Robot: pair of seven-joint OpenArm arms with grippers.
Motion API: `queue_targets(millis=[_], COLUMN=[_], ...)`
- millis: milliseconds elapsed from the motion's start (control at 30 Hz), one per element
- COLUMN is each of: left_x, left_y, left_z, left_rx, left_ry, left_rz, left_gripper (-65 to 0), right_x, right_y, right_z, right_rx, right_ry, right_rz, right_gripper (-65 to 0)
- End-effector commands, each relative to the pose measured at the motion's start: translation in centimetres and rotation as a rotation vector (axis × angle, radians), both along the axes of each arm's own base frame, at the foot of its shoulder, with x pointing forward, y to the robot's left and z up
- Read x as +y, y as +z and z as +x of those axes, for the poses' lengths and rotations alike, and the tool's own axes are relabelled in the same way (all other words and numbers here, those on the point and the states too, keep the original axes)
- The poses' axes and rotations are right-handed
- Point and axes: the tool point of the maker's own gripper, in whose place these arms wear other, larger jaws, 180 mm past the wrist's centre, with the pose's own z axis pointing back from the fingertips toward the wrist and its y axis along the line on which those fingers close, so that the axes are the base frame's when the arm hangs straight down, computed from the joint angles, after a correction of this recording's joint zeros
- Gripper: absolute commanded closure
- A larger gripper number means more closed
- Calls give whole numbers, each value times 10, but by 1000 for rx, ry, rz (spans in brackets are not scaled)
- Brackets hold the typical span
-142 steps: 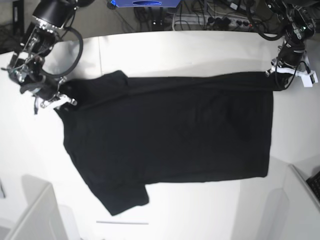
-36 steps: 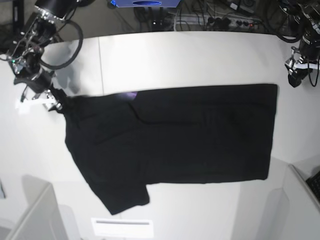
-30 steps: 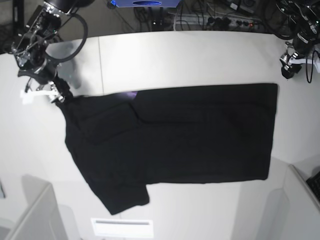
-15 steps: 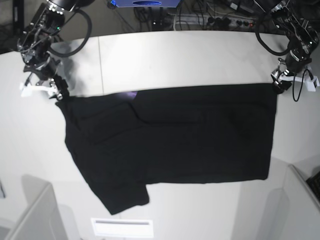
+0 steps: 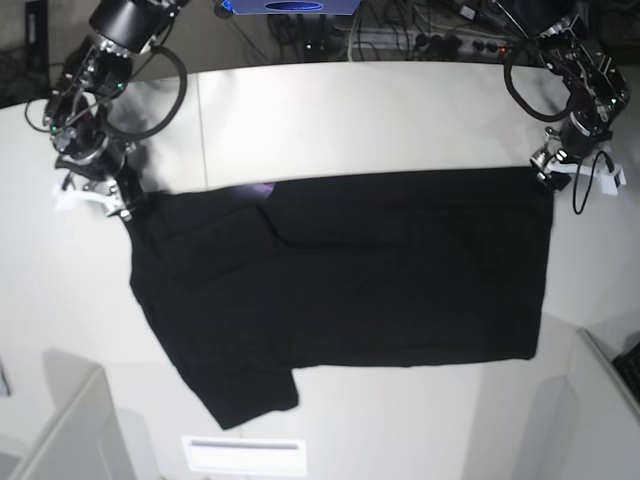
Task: Fold the T-shirt properly
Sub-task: 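Drag the held shoulder edge with both grippers toward the table edge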
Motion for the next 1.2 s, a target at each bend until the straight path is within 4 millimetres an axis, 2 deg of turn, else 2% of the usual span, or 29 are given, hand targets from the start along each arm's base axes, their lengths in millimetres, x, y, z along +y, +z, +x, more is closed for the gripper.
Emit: queue_targets(millis=[0, 133, 333, 367, 433, 533, 600, 667, 800, 1033, 1167], left_x=[2, 3, 3, 2, 1, 1, 1, 0, 1, 18, 22], left_y=[4, 4, 4, 4, 4, 4, 5, 5, -2, 2, 1], left_z=[1, 1, 1, 1, 2, 2, 4, 6, 5, -7, -16], left_rx=[-9, -9, -9, -8, -8, -8, -14, -15, 2, 37, 69], left_ry=[-3, 0, 0, -3, -4, -4, -6, -5, -1, -13, -24], left_rz=[6, 6, 6, 5, 5, 5, 5, -1, -18, 25, 32], left_gripper=[-425, -425, -418, -392, -291, -112, -10, 0, 0, 0, 0], right_x=[-6, -8, -10, -10, -10, -8, -7, -4, -3, -28, -29], right_y=[9, 3, -7, -8, -8, -6, -2, 2, -5, -1, 2], right_z=[10, 14, 11, 11, 11, 13, 16, 22, 21, 10, -3], right_rx=[-37, -39, -24, -21, -21, -39, -74, -105, -95, -77, -57], right_ry=[-5, -27, -45, -47, -47, -26, 9, 40, 43, 44, 71], right_rz=[-12, -16, -15, -13, -12, -19, -36, -44, -28, -86, -103], right_gripper=[-356, -356, -354, -353, -317, -207, -104, 0, 0, 0, 0])
